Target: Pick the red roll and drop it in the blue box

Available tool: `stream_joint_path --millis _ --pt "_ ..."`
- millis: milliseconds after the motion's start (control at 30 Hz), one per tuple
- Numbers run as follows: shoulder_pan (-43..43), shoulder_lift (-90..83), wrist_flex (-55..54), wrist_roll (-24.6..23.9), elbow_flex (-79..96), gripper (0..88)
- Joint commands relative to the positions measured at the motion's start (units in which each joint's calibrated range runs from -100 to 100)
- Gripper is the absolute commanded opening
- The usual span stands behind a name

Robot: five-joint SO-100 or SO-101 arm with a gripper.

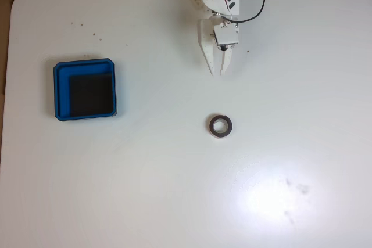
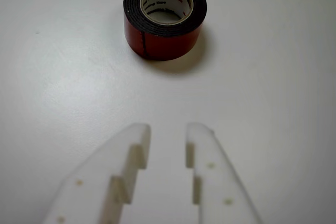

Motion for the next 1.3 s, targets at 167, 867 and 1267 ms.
stream_joint_path --millis 167,867,1267 --pt "0.3 -0.4 -0.8 0.4 0.8 0.7" --pt "-0.2 -0.4 -0.9 0.7 0.2 0.7" --pt "-0.1 9.8 -0.8 0.8 -12.4 0.7"
